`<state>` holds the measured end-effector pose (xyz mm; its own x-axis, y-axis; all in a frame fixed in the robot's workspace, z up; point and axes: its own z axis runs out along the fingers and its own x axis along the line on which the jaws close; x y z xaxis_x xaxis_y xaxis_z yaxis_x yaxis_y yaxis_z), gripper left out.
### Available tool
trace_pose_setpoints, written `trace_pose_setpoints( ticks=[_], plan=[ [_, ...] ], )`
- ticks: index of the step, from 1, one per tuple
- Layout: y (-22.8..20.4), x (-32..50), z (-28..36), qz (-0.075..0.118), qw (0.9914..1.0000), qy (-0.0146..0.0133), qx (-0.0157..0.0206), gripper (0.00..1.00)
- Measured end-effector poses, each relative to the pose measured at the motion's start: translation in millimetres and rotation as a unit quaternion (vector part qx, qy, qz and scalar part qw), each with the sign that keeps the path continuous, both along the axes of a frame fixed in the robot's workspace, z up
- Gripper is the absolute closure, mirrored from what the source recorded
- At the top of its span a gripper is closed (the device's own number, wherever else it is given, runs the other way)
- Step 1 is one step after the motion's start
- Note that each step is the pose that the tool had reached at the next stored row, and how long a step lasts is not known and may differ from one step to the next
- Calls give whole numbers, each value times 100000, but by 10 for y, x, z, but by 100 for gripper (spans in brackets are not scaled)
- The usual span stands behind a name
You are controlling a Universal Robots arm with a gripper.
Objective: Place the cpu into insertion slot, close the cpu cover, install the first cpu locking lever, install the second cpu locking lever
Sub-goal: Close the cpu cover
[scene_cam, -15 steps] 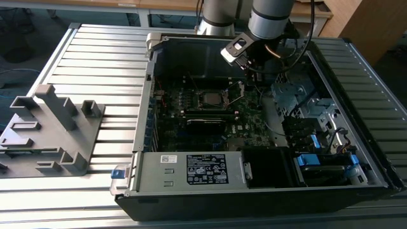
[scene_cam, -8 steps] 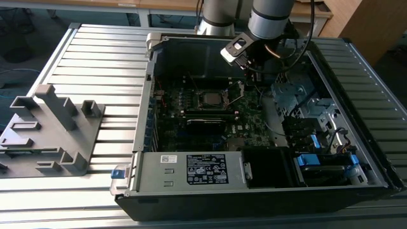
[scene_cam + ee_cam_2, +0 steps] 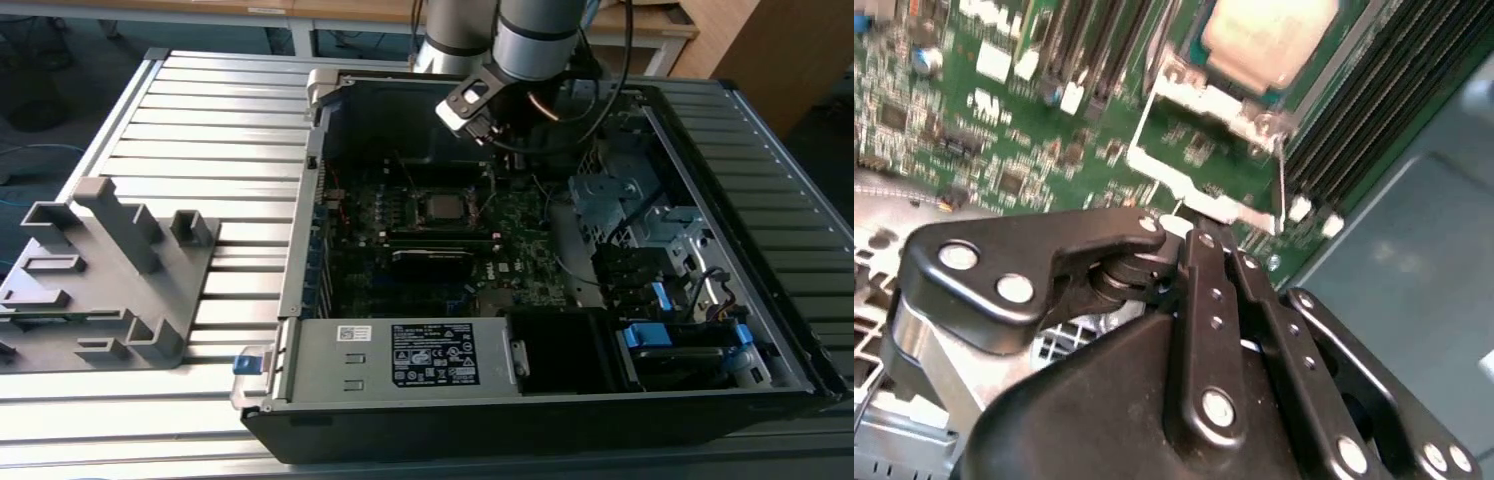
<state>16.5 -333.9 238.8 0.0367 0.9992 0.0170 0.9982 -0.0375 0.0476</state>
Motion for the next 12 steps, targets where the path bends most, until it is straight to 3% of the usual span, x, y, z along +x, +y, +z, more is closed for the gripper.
trace_pose_setpoints(
  ticks=[5, 7, 9, 12],
  plan=[
    [0, -227, -1, 0, 99993, -1142, 19, 89],
    [1, -314, -1, -2, 99989, -1480, 6, 89],
    [1, -367, -1, -9, 99987, -1615, 14, 89],
    [1, -371, -1, 0, 99987, -1622, 12, 89]
  ],
)
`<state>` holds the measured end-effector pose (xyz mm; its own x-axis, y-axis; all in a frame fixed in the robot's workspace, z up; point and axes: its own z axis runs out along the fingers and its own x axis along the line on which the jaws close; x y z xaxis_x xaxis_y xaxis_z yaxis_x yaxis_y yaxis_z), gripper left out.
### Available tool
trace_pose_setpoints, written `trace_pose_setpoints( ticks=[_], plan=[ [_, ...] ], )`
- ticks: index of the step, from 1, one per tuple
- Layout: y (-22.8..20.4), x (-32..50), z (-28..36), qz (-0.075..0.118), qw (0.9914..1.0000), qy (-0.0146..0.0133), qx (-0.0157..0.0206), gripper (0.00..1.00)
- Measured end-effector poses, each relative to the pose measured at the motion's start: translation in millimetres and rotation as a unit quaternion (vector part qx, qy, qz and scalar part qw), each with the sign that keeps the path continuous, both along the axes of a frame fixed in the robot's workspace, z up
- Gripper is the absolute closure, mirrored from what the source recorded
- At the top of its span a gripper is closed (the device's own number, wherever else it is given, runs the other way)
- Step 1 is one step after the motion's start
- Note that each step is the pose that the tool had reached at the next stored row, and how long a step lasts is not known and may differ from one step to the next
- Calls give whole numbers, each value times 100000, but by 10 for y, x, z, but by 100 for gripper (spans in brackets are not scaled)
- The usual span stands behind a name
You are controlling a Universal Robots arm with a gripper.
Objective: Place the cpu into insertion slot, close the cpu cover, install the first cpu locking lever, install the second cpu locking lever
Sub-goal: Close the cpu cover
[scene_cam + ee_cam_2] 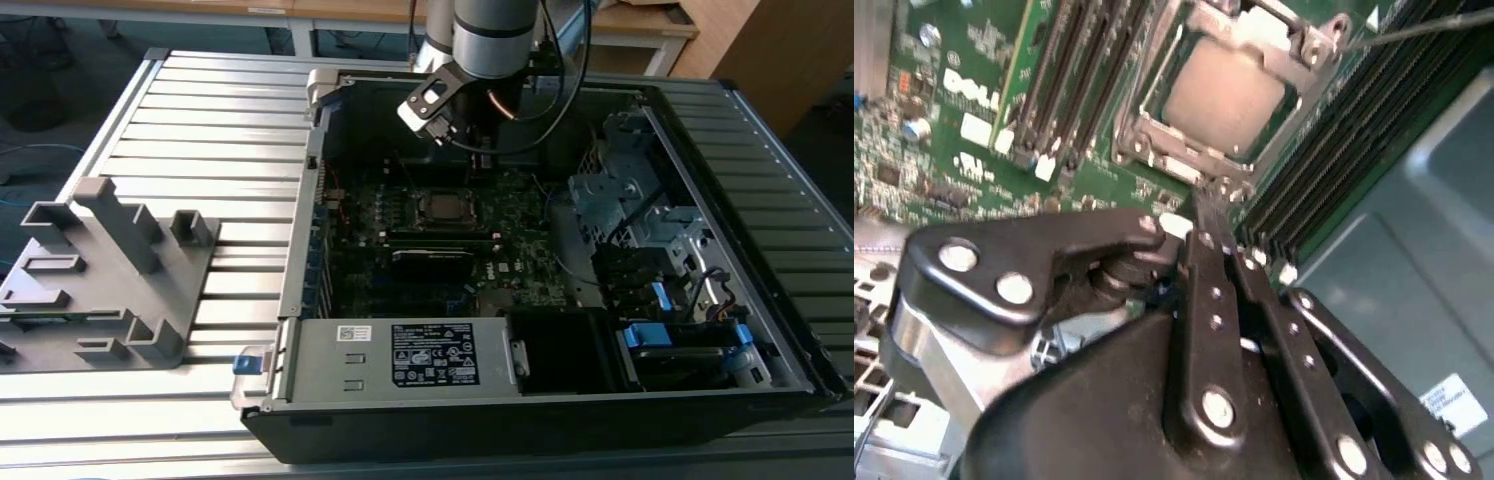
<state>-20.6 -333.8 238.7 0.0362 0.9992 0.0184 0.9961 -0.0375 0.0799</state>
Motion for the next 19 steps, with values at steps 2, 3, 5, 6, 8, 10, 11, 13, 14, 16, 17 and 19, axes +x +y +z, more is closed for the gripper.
trace_pose_setpoints(
  ticks=[2, 3, 5, 6, 8, 10, 11, 13, 14, 16, 17, 19],
  plan=[
    [0, -1, 0, -4, 100000, 1, -5, 89],
    [0, -2, 0, -2, 100000, 2, -5, 89],
    [0, -2, 0, -2, 100000, 2, -6, 89],
    [0, -3, 0, -3, 100000, 19, -2, 89],
    [-1, -3, -2, -11, 100000, 124, -6, 89],
    [0, -3, -2, -8, 100000, 143, -5, 89],
    [0, -2, -2, -5, 100000, 145, -2, 89],
    [0, -3, -2, -6, 100000, 149, -3, 89],
    [0, -5, -3, -5, 100000, 150, -5, 89],
    [0, -33, -6, -4, 100000, 145, 6, 89],
    [0, -55, -8, 0, 100000, 146, 4, 89],
    [0, -96, -13, -4, 100000, 143, 0, 89]
  ],
)
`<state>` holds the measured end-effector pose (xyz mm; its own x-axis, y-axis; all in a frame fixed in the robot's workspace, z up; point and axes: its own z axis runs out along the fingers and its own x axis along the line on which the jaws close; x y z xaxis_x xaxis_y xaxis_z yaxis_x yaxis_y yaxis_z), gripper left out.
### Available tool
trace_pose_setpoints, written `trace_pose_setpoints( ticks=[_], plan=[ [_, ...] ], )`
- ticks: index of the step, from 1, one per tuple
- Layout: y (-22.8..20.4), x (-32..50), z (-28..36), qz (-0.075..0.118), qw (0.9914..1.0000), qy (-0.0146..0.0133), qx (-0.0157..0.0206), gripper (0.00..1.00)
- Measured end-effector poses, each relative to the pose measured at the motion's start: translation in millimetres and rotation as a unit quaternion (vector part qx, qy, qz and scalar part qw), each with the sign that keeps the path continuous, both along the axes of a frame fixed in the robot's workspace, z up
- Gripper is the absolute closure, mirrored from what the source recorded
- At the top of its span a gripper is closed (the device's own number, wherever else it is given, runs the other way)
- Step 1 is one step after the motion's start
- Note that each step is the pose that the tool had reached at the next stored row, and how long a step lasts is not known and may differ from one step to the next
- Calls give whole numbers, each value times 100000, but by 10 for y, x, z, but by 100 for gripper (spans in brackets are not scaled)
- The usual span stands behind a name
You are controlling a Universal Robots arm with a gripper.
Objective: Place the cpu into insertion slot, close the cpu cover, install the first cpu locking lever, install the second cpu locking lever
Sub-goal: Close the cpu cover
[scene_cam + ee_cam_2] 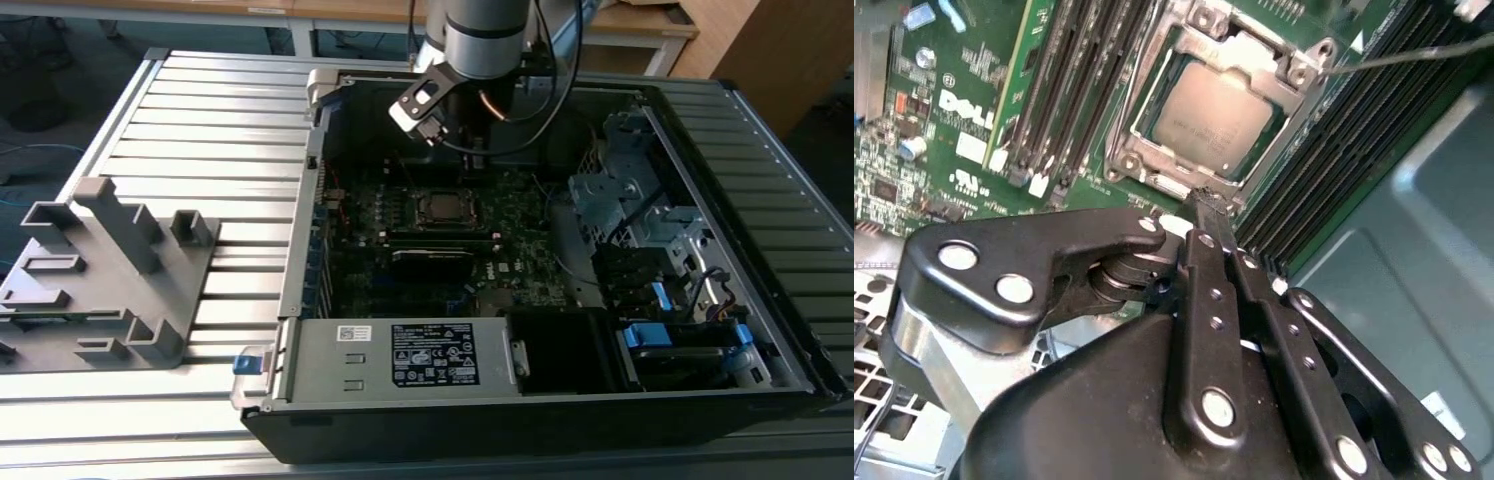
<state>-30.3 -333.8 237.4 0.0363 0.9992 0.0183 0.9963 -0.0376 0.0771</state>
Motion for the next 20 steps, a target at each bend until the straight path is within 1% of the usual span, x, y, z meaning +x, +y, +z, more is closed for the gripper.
trace_pose_setpoints(
  ticks=[8, 20],
  plan=[
    [0, -133, -22, -3, 100000, 4, -48, 89],
    [0, -135, -25, 0, 100000, 48, -62, 89]
  ],
)
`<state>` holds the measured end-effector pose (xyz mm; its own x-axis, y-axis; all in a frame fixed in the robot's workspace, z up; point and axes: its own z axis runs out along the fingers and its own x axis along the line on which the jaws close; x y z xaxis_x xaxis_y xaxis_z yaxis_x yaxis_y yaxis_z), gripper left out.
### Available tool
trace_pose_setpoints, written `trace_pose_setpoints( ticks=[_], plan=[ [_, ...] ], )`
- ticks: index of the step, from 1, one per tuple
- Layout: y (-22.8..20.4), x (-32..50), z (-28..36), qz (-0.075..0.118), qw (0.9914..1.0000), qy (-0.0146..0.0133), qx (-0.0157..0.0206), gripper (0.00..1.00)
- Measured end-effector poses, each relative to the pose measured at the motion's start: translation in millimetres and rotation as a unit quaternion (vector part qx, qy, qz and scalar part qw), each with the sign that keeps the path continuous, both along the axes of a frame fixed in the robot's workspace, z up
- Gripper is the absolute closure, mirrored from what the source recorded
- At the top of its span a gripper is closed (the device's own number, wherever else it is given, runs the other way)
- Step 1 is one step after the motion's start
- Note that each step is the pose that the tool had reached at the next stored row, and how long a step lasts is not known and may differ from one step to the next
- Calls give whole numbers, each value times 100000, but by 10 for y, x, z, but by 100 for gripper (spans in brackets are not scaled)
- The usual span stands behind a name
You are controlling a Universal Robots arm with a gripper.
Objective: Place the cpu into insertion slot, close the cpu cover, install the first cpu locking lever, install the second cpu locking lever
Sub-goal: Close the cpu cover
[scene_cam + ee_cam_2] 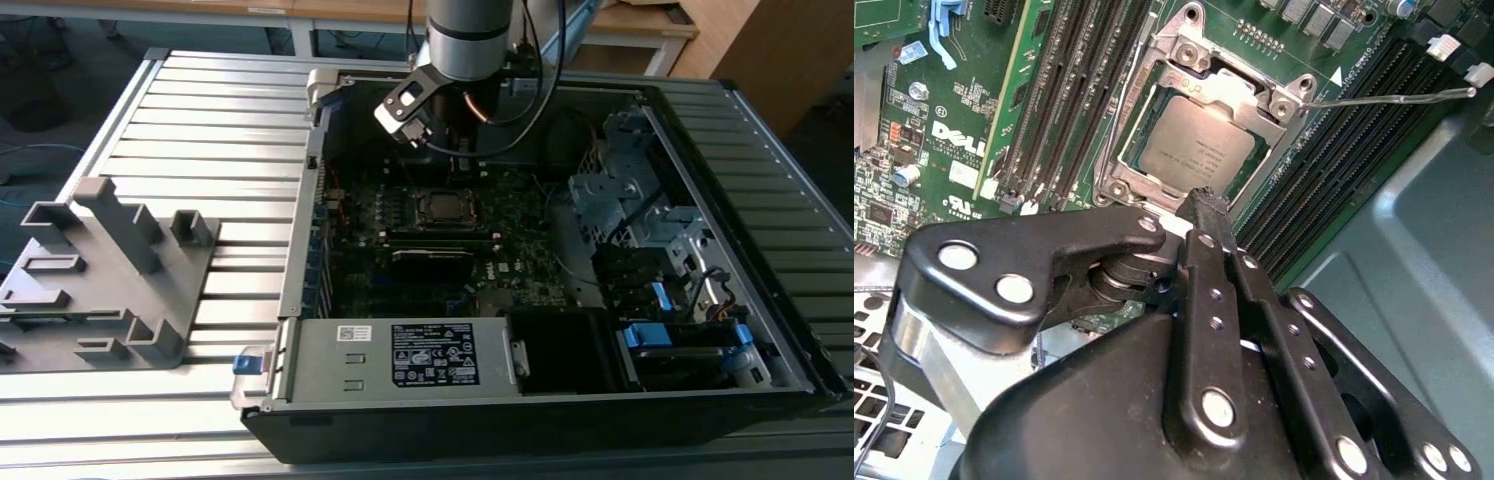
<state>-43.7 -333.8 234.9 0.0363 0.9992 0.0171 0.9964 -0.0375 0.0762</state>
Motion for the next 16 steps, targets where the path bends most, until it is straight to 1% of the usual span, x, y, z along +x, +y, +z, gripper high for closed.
trace_pose_setpoints(
  ticks=[6, 11, 16],
  plan=[
    [0, 0, -1, 25, 100000, -3, 2, 89],
    [0, 0, -2, 1358, 99991, -3, 4, 89],
    [0, 0, -2, 1436, 99990, -1, 3, 89]
  ],
)
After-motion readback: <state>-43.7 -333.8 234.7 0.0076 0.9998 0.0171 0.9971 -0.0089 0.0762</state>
